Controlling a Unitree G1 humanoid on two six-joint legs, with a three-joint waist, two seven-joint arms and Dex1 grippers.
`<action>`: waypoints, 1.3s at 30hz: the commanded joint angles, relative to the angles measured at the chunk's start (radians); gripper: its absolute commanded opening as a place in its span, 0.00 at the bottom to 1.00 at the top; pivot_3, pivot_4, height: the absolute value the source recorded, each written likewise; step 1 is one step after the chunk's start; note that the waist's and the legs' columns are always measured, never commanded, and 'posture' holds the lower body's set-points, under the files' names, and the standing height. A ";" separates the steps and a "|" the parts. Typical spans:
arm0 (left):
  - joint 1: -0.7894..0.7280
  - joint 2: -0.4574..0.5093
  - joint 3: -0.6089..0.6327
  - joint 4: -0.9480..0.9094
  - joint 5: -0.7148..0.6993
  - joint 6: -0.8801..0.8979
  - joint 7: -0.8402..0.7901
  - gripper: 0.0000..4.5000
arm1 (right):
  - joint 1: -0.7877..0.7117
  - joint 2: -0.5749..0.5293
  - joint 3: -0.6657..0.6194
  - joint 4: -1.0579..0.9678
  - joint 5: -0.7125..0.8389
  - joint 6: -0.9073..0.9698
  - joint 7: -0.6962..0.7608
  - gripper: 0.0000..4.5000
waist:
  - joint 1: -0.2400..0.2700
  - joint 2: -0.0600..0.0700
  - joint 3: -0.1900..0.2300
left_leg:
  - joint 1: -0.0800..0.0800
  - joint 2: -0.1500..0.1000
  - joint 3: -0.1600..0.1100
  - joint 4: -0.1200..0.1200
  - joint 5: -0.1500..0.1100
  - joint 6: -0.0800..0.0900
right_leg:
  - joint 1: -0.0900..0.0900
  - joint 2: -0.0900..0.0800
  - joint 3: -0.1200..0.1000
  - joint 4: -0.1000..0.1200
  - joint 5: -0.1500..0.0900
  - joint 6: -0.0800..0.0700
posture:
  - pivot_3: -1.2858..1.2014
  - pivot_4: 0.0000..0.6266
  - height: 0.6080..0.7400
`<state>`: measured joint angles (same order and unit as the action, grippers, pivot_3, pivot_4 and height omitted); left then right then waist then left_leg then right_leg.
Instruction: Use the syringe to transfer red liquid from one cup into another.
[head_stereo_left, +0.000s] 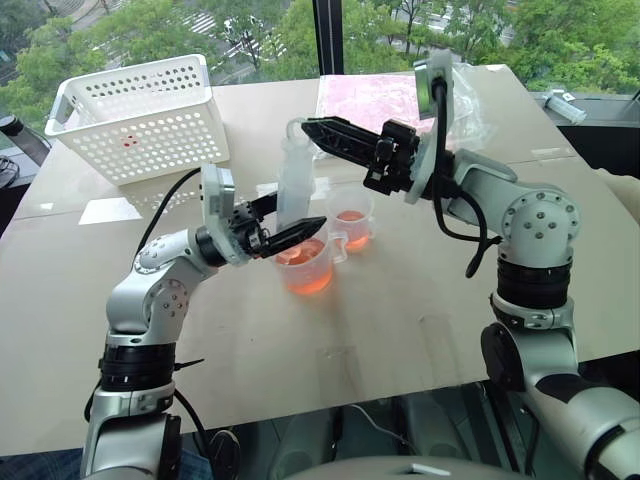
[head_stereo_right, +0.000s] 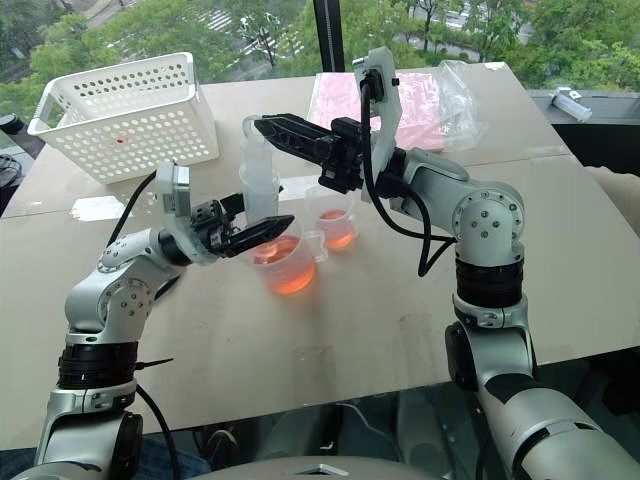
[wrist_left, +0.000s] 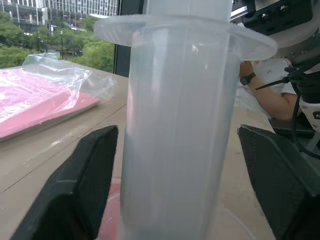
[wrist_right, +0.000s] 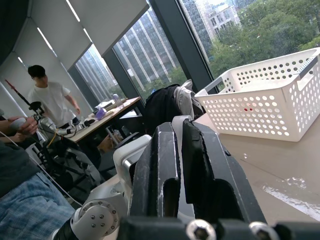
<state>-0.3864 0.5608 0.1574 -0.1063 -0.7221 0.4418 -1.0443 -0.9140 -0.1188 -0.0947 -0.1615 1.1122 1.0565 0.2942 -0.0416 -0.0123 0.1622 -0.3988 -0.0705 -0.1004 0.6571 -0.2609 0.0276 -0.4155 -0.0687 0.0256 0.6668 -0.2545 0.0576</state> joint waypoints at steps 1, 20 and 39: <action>-0.027 0.013 0.038 -0.045 -0.042 0.017 0.008 0.44 | -0.020 -0.001 -0.009 -0.026 0.022 -0.006 0.001 0.00 | 0.000 0.000 0.000 | 0.000 0.000 0.000 0.000 0.000 0.000 | 0.000 0.000 0.000 0.000 0.000 0.000 | 0.52 0.24 1.00; -0.069 0.052 0.056 -0.095 -0.049 0.073 0.103 0.31 | -0.022 -0.010 -0.024 -0.039 0.076 0.008 0.022 0.45 | -0.002 0.000 0.000 | 0.000 0.000 0.000 -0.004 0.000 0.000 | 0.000 0.000 0.000 -0.003 0.000 0.000 | 0.52 0.24 1.00; -0.289 0.063 0.065 -0.058 -0.102 0.159 0.189 0.31 | -0.034 -0.079 -0.082 -0.020 0.126 -0.041 0.003 0.45 | 0.000 0.000 0.000 | 0.000 0.000 0.000 -0.004 0.000 0.000 | 0.000 0.000 0.000 -0.004 0.000 0.000 | 0.52 0.24 1.00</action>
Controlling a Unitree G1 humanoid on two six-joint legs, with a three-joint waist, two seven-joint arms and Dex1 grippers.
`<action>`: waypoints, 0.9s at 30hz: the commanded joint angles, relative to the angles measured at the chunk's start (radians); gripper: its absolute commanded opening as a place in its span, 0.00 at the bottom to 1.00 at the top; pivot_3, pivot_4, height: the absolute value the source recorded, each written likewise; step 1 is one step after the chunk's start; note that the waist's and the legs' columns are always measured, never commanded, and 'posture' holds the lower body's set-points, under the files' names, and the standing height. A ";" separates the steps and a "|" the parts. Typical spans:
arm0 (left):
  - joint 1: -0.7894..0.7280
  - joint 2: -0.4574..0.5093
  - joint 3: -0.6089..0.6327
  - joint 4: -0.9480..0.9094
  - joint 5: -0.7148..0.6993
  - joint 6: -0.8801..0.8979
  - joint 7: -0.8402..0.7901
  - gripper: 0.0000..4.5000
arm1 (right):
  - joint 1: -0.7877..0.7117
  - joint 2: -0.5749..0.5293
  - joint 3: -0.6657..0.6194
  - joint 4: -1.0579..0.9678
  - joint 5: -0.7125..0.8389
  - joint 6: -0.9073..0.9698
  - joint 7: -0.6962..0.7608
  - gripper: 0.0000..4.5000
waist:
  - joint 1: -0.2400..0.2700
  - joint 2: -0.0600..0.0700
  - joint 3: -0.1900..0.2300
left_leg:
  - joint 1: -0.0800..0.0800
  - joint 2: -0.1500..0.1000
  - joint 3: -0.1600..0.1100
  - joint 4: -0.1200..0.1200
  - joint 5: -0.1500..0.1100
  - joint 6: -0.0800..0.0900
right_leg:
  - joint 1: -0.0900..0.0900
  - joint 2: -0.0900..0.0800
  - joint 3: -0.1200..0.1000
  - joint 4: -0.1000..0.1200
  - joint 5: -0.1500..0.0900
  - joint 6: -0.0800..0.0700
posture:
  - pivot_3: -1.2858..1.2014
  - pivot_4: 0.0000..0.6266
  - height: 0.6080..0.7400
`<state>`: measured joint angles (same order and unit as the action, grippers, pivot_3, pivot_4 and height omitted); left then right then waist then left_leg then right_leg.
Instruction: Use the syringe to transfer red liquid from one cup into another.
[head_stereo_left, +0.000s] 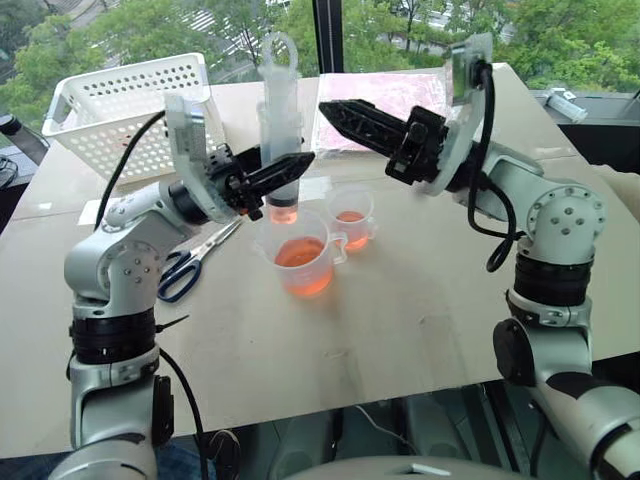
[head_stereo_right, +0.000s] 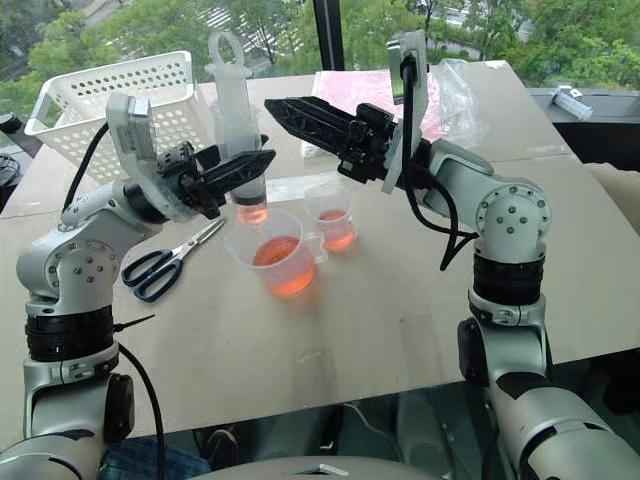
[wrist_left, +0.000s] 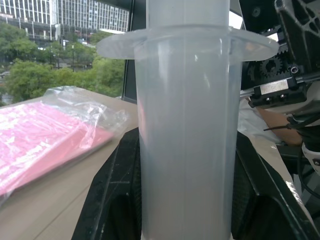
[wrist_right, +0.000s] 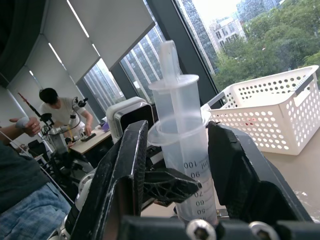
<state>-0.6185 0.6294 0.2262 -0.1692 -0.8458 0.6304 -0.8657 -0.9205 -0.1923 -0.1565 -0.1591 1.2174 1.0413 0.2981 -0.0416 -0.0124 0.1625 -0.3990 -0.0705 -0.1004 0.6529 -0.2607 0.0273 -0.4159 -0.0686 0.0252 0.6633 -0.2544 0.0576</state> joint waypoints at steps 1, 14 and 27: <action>-0.077 -0.014 -0.010 0.016 0.027 -0.034 0.011 0.31 | -0.028 -0.006 -0.022 -0.022 0.020 -0.027 -0.002 0.45 | 0.000 0.000 0.000 | 0.000 0.000 0.000 0.000 0.000 0.000 | 0.000 0.000 0.000 0.000 0.000 0.000 | 0.52 0.24 1.00; -0.260 -0.116 -0.109 0.272 0.166 -0.150 -0.098 0.31 | -0.092 -0.026 -0.034 0.021 -0.064 -0.108 -0.052 0.45 | -0.003 0.000 0.000 | 0.000 0.000 0.001 0.000 0.000 0.000 | -0.001 0.000 0.001 0.001 0.000 0.000 | 0.52 0.24 1.00; -0.340 -0.175 -0.118 0.405 0.227 -0.239 -0.187 0.31 | -0.158 -0.064 0.016 0.097 -0.240 -0.174 0.061 0.45 | -0.005 0.000 0.000 | -0.001 0.000 0.002 0.000 0.000 0.000 | -0.003 0.000 0.001 0.001 0.000 0.000 | 0.52 0.24 1.00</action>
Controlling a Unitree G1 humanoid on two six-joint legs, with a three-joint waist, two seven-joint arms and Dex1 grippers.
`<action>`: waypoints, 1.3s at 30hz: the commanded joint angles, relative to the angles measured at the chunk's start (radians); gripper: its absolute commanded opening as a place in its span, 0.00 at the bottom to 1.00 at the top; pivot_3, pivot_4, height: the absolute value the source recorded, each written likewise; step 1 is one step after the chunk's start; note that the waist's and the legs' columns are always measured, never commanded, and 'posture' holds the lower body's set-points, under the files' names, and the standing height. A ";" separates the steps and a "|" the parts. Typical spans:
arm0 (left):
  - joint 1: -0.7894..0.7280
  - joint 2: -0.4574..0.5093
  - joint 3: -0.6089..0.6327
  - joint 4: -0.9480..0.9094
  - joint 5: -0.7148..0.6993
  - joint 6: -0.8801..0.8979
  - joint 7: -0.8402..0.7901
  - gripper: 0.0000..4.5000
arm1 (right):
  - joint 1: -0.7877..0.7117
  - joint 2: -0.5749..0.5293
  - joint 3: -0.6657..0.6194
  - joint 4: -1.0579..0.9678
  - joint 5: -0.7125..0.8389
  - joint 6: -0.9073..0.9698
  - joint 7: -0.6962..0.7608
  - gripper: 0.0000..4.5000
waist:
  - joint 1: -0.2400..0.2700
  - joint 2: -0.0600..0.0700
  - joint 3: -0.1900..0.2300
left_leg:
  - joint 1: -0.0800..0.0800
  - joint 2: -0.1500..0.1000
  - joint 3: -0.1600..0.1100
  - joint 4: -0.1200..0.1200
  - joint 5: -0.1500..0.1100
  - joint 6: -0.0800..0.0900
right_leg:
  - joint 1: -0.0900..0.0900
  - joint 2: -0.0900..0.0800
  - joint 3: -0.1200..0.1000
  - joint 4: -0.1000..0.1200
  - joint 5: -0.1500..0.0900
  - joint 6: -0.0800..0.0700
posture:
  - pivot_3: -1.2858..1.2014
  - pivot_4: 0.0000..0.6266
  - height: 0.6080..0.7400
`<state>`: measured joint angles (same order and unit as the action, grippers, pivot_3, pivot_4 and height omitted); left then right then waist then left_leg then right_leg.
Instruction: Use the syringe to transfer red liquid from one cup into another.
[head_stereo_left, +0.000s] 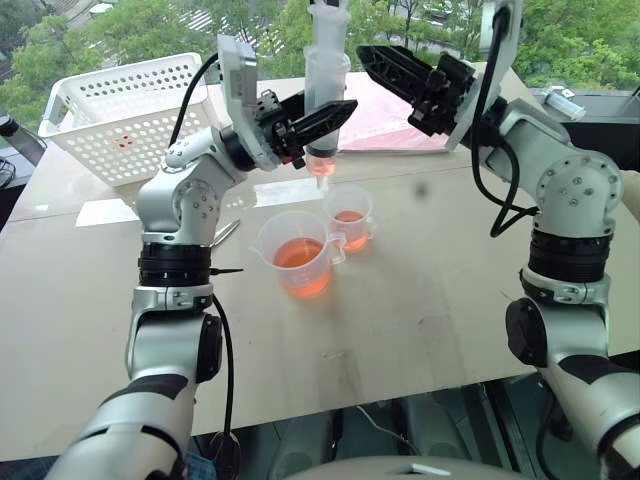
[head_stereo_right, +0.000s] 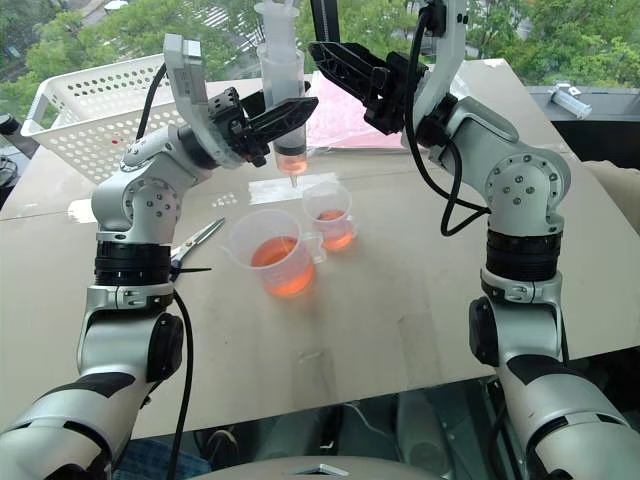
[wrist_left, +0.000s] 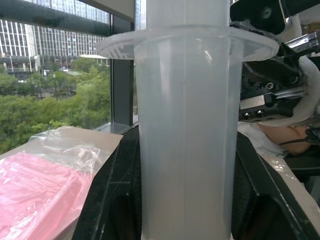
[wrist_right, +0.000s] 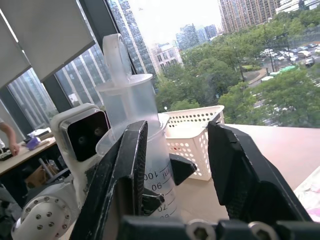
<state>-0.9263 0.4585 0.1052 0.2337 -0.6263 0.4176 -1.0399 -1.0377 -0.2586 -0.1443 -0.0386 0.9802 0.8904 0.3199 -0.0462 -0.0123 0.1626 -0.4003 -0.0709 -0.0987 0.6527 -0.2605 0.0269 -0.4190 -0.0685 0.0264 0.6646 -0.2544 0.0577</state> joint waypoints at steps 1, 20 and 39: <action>-0.040 -0.008 0.003 0.014 0.014 -0.030 -0.014 0.31 | -0.043 0.000 0.008 -0.027 -0.003 -0.021 0.060 0.45 | 0.001 0.000 0.000 | 0.000 0.000 0.000 0.000 0.000 0.000 | 0.000 0.000 0.000 0.000 0.000 0.000 | 0.52 0.24 1.00; -0.120 -0.039 -0.022 0.160 0.104 -0.119 -0.117 0.31 | -0.099 -0.030 0.026 0.040 -0.126 -0.040 0.156 0.45 | 0.002 0.000 0.000 | -0.001 0.000 0.000 0.001 0.000 0.000 | -0.001 0.000 -0.001 0.000 0.000 0.000 | 0.52 0.24 1.00; -0.212 -0.097 -0.027 0.341 0.153 -0.213 -0.165 0.31 | -0.127 -0.041 0.023 0.062 -0.161 -0.012 0.192 0.07 | 0.000 0.000 0.000 | -0.003 -0.001 0.000 0.001 0.000 0.000 | -0.003 -0.001 0.000 0.002 0.000 0.000 | 0.52 0.24 1.00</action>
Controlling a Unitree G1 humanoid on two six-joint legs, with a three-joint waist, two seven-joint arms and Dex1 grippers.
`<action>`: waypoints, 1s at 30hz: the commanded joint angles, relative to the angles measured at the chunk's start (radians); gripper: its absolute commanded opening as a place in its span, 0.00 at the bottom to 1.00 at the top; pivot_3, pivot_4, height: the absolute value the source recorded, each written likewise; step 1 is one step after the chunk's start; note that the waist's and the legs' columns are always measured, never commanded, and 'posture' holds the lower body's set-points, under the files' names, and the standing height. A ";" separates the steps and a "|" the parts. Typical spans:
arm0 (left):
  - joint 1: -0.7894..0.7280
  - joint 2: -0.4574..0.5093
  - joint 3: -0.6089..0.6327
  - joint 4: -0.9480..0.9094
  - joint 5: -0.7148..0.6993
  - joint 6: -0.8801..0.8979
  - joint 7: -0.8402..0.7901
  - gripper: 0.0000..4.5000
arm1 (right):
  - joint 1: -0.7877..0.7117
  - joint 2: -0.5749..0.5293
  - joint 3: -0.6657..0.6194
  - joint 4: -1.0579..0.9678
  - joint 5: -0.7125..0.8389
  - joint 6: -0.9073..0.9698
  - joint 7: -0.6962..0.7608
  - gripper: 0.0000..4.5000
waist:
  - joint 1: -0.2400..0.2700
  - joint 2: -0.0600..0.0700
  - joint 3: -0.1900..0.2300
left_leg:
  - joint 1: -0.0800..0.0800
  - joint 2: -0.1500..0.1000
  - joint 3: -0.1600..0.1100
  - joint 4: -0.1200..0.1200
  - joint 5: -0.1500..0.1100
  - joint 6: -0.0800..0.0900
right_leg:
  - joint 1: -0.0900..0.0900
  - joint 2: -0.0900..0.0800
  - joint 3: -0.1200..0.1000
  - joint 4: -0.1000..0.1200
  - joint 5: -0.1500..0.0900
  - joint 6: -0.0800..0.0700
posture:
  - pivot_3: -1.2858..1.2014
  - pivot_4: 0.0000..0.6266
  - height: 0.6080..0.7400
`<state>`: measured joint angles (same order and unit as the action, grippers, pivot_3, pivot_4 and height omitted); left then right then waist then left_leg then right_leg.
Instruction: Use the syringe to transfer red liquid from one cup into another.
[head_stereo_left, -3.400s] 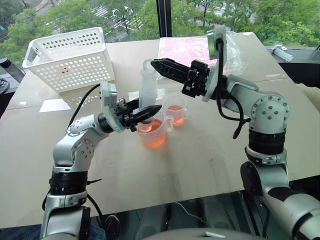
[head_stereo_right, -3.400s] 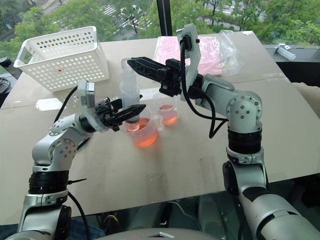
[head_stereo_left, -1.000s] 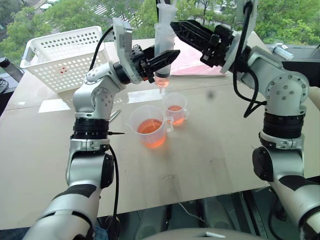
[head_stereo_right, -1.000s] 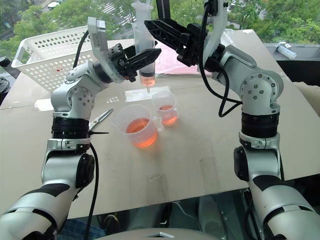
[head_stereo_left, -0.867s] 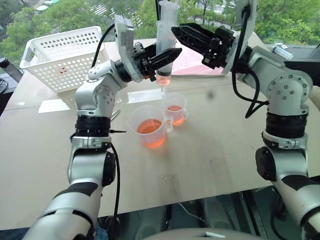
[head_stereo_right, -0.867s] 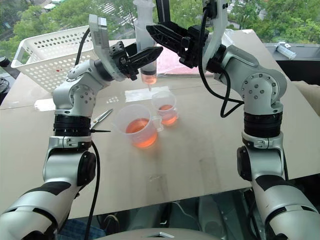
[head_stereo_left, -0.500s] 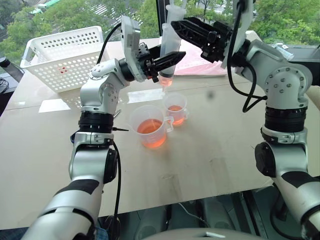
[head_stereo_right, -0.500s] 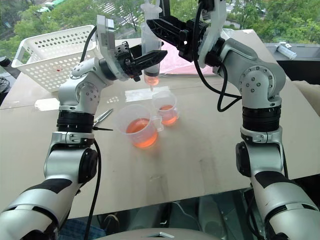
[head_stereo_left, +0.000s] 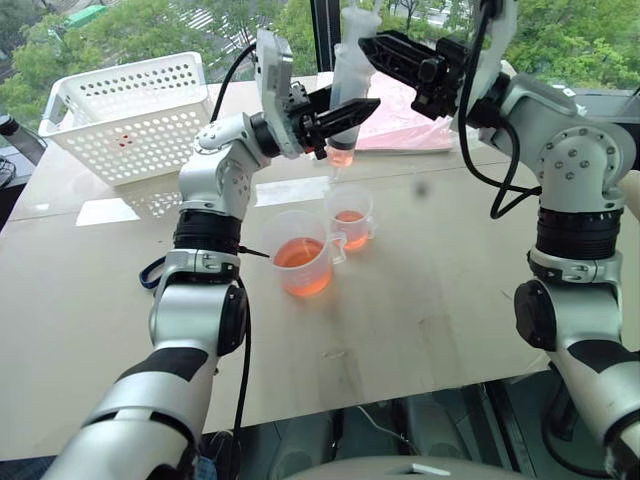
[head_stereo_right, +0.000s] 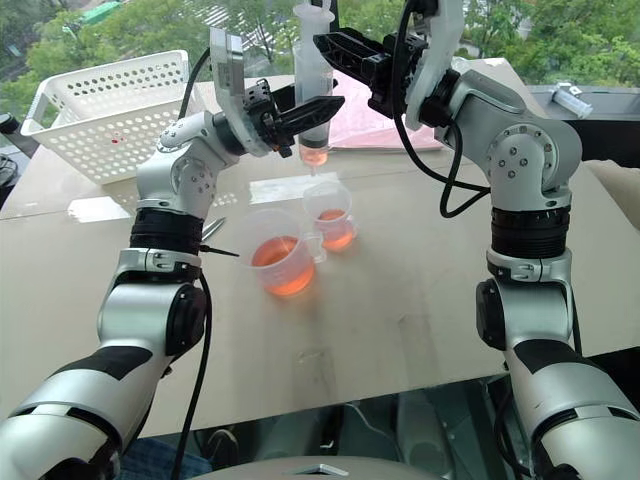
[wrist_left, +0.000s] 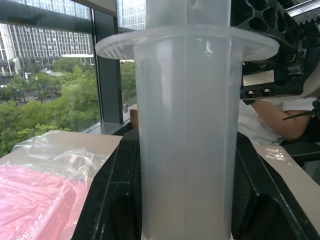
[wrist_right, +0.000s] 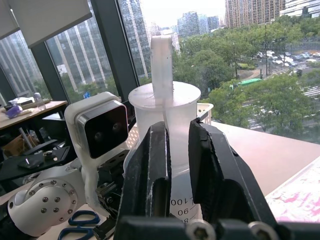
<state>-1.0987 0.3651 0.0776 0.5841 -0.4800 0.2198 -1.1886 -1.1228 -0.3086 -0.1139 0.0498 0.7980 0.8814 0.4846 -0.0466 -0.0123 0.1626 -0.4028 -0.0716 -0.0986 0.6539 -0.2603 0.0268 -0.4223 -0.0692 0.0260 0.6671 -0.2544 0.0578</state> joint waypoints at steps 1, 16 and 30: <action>-0.040 -0.004 0.002 -0.010 0.007 -0.013 -0.016 0.31 | -0.042 0.011 -0.009 -0.027 0.020 -0.002 0.028 0.07 | 0.000 0.000 0.000 | 0.000 0.000 0.000 0.000 0.000 0.000 | 0.000 0.000 0.000 0.001 0.000 0.000 | 0.52 0.24 1.00; -0.046 -0.003 0.011 0.013 0.014 -0.022 -0.018 0.31 | -0.043 0.023 -0.023 -0.018 0.003 -0.001 0.024 0.02 | 0.000 0.000 0.000 | 0.000 0.000 0.001 0.002 0.000 0.000 | -0.002 0.000 0.000 0.006 0.000 0.000 | 0.52 0.24 1.00; -0.055 0.006 0.007 0.016 0.019 -0.033 -0.059 0.99 | -0.049 0.027 -0.031 -0.014 -0.002 0.000 0.024 0.02 | -0.001 0.000 0.000 | -0.015 -0.002 0.001 0.015 0.000 0.000 | -0.015 -0.001 0.000 0.014 0.000 0.000 | 0.52 0.24 1.00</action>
<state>-1.1236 0.3636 0.0782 0.6138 -0.4659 0.2059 -1.2378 -1.1327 -0.2862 -0.1271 0.0593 0.7786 0.8923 0.4946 -0.0480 -0.0123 0.1626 -0.4176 -0.0741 -0.0979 0.6685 -0.2599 0.0263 -0.4375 -0.0702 0.0258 0.6815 -0.2543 0.0578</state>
